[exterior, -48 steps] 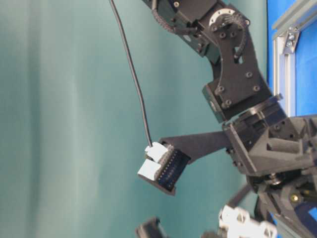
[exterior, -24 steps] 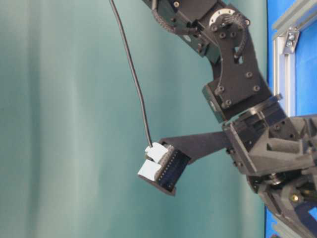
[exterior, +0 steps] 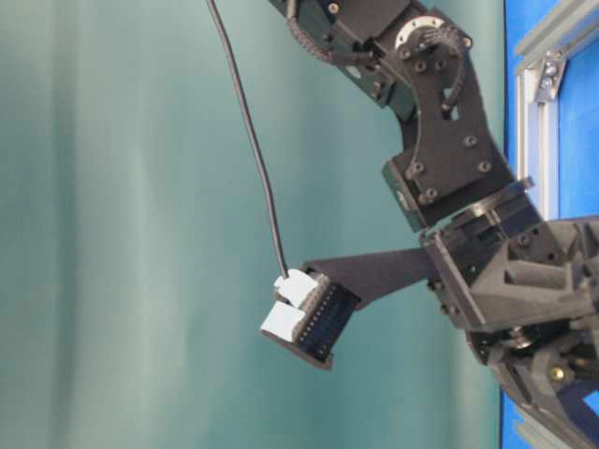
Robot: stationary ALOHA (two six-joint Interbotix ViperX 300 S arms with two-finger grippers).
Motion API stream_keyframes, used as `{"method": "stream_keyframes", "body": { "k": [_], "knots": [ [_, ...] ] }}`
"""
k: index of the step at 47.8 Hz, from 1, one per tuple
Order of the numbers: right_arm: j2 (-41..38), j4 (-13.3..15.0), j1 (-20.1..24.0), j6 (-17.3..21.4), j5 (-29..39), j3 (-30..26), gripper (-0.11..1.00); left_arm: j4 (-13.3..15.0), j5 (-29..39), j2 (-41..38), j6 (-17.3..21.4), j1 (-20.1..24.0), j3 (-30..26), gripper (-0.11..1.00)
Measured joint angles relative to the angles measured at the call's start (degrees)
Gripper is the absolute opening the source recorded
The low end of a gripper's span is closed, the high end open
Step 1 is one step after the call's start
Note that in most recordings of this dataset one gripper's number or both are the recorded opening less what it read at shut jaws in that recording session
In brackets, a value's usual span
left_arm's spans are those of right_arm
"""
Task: Insert the wire through the string loop located on the left side.
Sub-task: 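Move the open left gripper to the plug emerging from the loop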
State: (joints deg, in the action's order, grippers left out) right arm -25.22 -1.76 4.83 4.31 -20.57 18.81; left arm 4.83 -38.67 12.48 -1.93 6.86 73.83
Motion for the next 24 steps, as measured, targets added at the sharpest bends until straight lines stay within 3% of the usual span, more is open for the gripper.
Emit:
{"method": "stream_keyframes", "body": {
  "k": [24],
  "knots": [
    [0.09,0.00,0.00,0.00,0.00,0.00,0.00,0.00,0.00,8.53,-0.53,-19.07,2.29,0.00]
  ]
}}
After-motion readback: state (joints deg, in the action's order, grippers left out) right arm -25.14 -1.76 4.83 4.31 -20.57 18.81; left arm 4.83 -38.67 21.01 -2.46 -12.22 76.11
